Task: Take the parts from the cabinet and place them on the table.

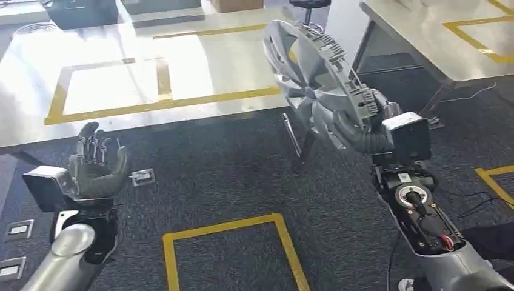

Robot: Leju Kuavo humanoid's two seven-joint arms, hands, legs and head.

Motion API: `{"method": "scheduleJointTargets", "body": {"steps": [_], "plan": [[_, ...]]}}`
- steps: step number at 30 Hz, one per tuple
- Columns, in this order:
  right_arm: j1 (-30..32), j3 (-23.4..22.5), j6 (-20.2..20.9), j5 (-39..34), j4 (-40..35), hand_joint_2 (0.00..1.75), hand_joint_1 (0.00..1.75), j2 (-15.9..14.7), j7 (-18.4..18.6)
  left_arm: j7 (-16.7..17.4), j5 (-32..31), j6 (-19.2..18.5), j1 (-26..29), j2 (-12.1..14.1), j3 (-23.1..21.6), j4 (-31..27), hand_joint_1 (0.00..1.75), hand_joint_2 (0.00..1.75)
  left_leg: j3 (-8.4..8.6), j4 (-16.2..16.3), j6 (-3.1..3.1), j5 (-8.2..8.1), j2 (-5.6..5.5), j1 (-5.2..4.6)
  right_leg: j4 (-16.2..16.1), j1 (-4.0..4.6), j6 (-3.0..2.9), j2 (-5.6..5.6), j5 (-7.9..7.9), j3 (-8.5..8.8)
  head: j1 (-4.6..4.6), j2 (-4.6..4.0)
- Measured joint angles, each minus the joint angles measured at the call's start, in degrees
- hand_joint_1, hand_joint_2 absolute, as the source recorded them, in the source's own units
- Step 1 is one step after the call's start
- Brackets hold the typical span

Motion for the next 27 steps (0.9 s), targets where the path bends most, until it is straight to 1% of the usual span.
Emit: {"method": "scheduleJointTargets", "body": {"steps": [1, 2, 3, 4, 5, 6, 7, 8, 9, 10, 11, 12, 13, 14, 15, 16, 17, 18, 19, 20, 21, 22, 23, 24, 25, 26, 27], "plan": [[-0.41, 0.02, 0.0, -0.15, 0.33, 1.75, 1.75, 0.0, -0.13, -0.04, 0.0, -0.07, -0.05, 0.0, 0.0, 0.13, 0.0, 1.75, 0.86, -5.48, 0.48, 5.69, 0.03, -0.16, -0.09, -0.01, 0.22, 0.0, -0.91, 1.05, -0.38, 0.0], [-0.79, 0.04, -0.02, -0.24, 0.77, 1.75, 1.75, -0.02, -0.24, -0.04, 0.0, -0.15, -0.07, 0.0, 0.0, 0.26, 0.0, 1.75, 1.34, -10.34, 1.15, 12.99, 0.13, -0.52, -0.21, 0.01, 0.4, 0.02, -1.6, 1.35, -0.86, 0.0], [-1.06, 0.11, -0.04, -0.35, 1.25, 1.75, 1.75, 0.0, -0.31, -0.07, 0.02, -0.17, -0.11, 0.0, -0.02, 0.37, 0.0, 1.75, 1.27, -12.07, 1.23, 14.44, -0.05, -0.65, -0.02, 0.18, 0.8, 0.47, -2.29, 2.15, -1.03, 0.0], [-1.4, 0.11, -0.09, -0.37, 1.45, 1.75, 1.75, -0.02, -0.35, -0.07, 0.11, -0.24, -0.03, -0.04, -0.02, 0.5, 0.0, 1.75, 1.82, -11.68, 1.37, 14.02, -0.06, -0.76, -0.78, 0.22, 1.26, 0.47, -2.77, 2.43, -1.01, 0.0], [-1.74, 0.15, -0.07, -0.37, 1.71, 1.75, 1.75, -0.02, -0.29, -0.15, 0.11, -0.33, -0.2, -0.04, -0.02, 0.5, 0.0, 1.75, 2.25, -12.3, 1.75, 13.75, -0.11, -0.81, -0.55, 0.12, 1.56, 0.52, -2.31, 3.22, -1.07, 0.0], [-2.02, 0.13, -0.09, -0.37, 1.97, 1.75, 1.75, -0.02, -0.22, -0.22, 0.09, -0.48, -0.42, -0.09, -0.02, 0.52, 0.0, 1.75, 3.1, -12.64, 2.03, 13.3, 0.12, -0.6, -0.28, 0.29, 1.9, 0.51, -1.92, 3.48, -1.1, 0.0], [-2.52, 0.11, -0.07, -0.37, 2.28, 1.75, 1.75, -0.07, -0.22, -0.24, 0.09, -0.52, -0.64, -0.31, -0.02, 0.52, 0.0, 1.75, 4.45, -13.13, 2.32, 12.99, 0.09, -0.39, 0.69, 0.18, 2.07, 0.33, -2.17, 3.2, -0.9, 0.0], [-3.06, 0.22, -0.04, -0.39, 2.67, 1.75, 1.75, -0.07, -0.31, -0.3, 0.09, -0.81, -0.82, -0.35, -0.02, 0.59, 0.0, 1.75, 5.41, -13.27, 2.5, 12.43, 0.03, -0.41, 3.85, 0.08, 2.05, -0.01, -1.96, 1.62, -0.51, 0.0], [-3.69, 0.33, 0.02, -0.39, 3.0, 1.75, 1.75, -0.09, -0.31, -0.33, 0.11, -1.03, -0.91, -0.39, -0.02, 0.68, 0.0, 1.75, 6.09, -13.26, 2.81, 11.83, 0.05, -0.43, 7.96, 0.04, 2.08, -0.08, -2.2, -0.59, -0.24, 0.0], [-4.03, 0.33, 0.04, -0.39, 3.43, 1.75, 1.75, -0.07, -0.31, -0.33, 0.15, -1.27, -0.9, -0.48, -0.02, 0.83, 0.0, 1.75, 6.79, -13.26, 2.88, 11.18, 0.04, -0.46, 11.98, 0.06, 2.15, -0.07, -3.41, -3.21, 0.06, 0.0], [-4.1, 0.35, 0.11, -0.52, 3.74, 1.75, 1.75, -0.09, -0.31, -0.33, 0.15, -1.46, -0.85, -0.61, -0.02, 1.0, 0.0, 1.75, 7.54, -13.26, 2.95, 10.47, 0.02, -0.5, 15.09, 0.13, 2.26, -0.07, -5.83, -5.62, 0.3, 0.0], [-4.17, 0.37, 0.28, -0.61, 4.31, 1.75, 1.75, -0.09, -0.26, -0.42, 0.15, -1.68, -0.86, -0.7, -0.02, 1.18, 0.0, 1.75, 8.52, -13.25, 2.96, 9.65, -0.12, -0.54, 16.84, 0.13, 2.49, -0.07, -8.69, -7.66, 0.54, 0.0], [-4.32, 0.46, 0.52, -0.83, 5.03, 1.75, 1.75, -0.09, -0.13, -0.53, 0.15, -1.79, -0.88, -0.77, -0.02, 1.37, 0.0, 1.75, 9.62, -13.25, 2.94, 8.81, -0.25, -0.54, 16.39, 0.08, 2.6, -0.1, -10.3, -8.63, 0.83, 0.0], [-4.53, 0.52, 0.61, -0.83, 5.75, 1.75, 1.75, -0.09, -0.07, -0.61, 0.15, -1.86, -0.95, -0.83, -0.02, 1.53, 0.0, 1.75, 10.82, -13.22, 2.87, 7.93, -0.37, -0.55, 14.13, 0.05, 2.7, -0.12, -10.14, -8.74, 1.15, 0.0], [-4.8, 0.61, 0.61, -0.83, 6.17, 1.75, 1.75, -0.09, -0.07, -0.63, 0.15, -1.9, -1.03, -0.94, -0.02, 1.68, 0.0, 1.75, 12.04, -13.14, 2.81, 7.11, -0.42, -0.58, 10.58, 0.04, 2.69, -0.14, -8.05, -8.31, 1.37, 0.0], [-5.1, 0.66, 0.65, -0.83, 6.48, 1.75, 1.75, -0.09, -0.07, -0.68, 0.17, -1.92, -1.14, -0.98, -0.02, 1.77, 0.0, 1.75, 13.24, -13.06, 2.7, 6.25, -0.42, -0.62, 6.17, 0.04, 2.46, -0.15, -3.56, -7.64, 1.72, 0.0], [-5.4, 0.76, 0.72, -0.83, 6.89, 1.75, 1.75, -0.09, -0.24, -0.81, 0.15, -2.03, -1.18, -1.07, -0.02, 1.92, 0.0, 1.75, 13.7, -13.09, 2.52, 5.39, -0.41, -0.63, 1.4, 0.06, 2.24, -0.14, 4.01, -7.23, 2.01, 0.0], [-5.95, 0.87, 0.79, -0.83, 7.5, 1.75, 1.75, -0.09, -0.59, -1.01, 0.18, -2.12, -1.37, -1.18, -0.04, 2.23, 0.0, 1.75, 14.37, -11.75, 2.2, 4.57, -0.48, -0.9, -2.24, 0.54, 2.06, -0.05, 8.15, -8.04, 1.81, 0.0], [-6.47, 1.05, 0.94, -0.81, 8.03, 1.75, 1.75, -0.09, -0.61, -1.03, 0.24, -2.27, -1.64, -1.2, -0.04, 2.34, 0.0, 1.75, 13.94, -11.99, 1.89, 4.22, -1.02, -0.89, -1.07, 0.37, 1.43, -0.12, 7.67, -7.03, 1.83, 0.0], [-6.87, 1.14, 0.94, -0.72, 8.39, 1.75, 1.75, -0.11, -0.94, -1.09, 0.33, -2.3, -1.79, -1.36, -0.04, 2.49, 0.0, 1.75, 13.98, -11.58, 1.56, 3.79, -0.93, -0.85, -1.02, 0.61, 1.21, 0.09, 7.22, -7.14, 1.33, 0.0], [-7.46, 1.2, 1.01, -0.61, 8.73, 1.75, 1.75, -0.11, -1.07, -1.23, 0.33, -2.32, -2.02, -1.38, -0.07, 2.49, 0.0, 1.75, 13.88, -11.22, 1.53, 3.78, -0.91, -0.85, -1.02, 0.64, 0.96, 0.05, 7.13, -7.12, 1.59, 0.0], [-8.08, 1.33, 1.03, -0.57, 9.19, 1.75, 1.75, -0.09, -1.16, -1.29, 0.33, -2.32, -2.25, -1.38, -0.07, 2.49, 0.0, 1.75, 13.62, -10.72, 1.42, 3.76, -0.92, -1.03, -1.21, 0.27, 0.77, 0.02, 6.99, -6.68, 1.7, 0.0], [-8.65, 1.42, 1.07, -0.57, 9.67, 1.75, 1.75, -0.09, -1.29, -1.44, 0.33, -2.32, -2.31, -1.38, -0.09, 2.56, 0.0, 1.75, 12.56, -8.46, 1.02, 3.57, -0.71, -0.86, -1.38, 0.17, 0.57, 0.02, 6.87, -6.21, 1.68, 0.0], [-9.12, 1.46, 1.14, -0.57, 10.32, 1.75, 1.75, -0.09, -1.67, -1.6, 0.33, -2.32, -2.47, -1.38, -0.09, 2.58, 0.0, 1.75, 10.24, -4.72, 0.49, 2.58, -0.44, -0.69, -1.41, 0.1, 0.34, -0.02, 6.61, -6.1, 1.15, 0.0], [-9.67, 1.62, 1.22, -0.55, 10.95, 1.75, 1.75, -0.09, -2.06, -1.73, 0.31, -2.32, -2.43, -1.38, -0.07, 2.6, 0.0, 1.75, 7.2, -0.19, 0.05, 0.79, -0.35, -0.37, -1.4, 0.11, 0.22, -0.02, 6.4, -6.05, 0.81, 0.0], [-10.12, 1.77, 1.27, -0.55, 11.42, 1.75, 1.75, -0.09, -2.19, -1.77, 0.31, -2.32, -2.3, -1.33, -0.09, 2.67, 0.0, 1.75, 4.25, 3.86, -0.26, -1.22, -0.24, -0.15, -1.39, 0.11, 0.17, -0.02, 6.18, -6.04, 0.74, 0.0], [-10.34, 1.9, 1.29, -0.55, 12.03, 1.75, 1.75, -0.09, -2.28, -1.79, 0.31, -2.32, -2.23, -1.33, -0.07, 2.8, 0.0, 1.75, 1.6, 6.93, -0.46, -2.59, -0.17, 0.07, -1.36, 0.11, 0.19, -0.02, 5.97, -6.0, 0.43, 0.0]]}}
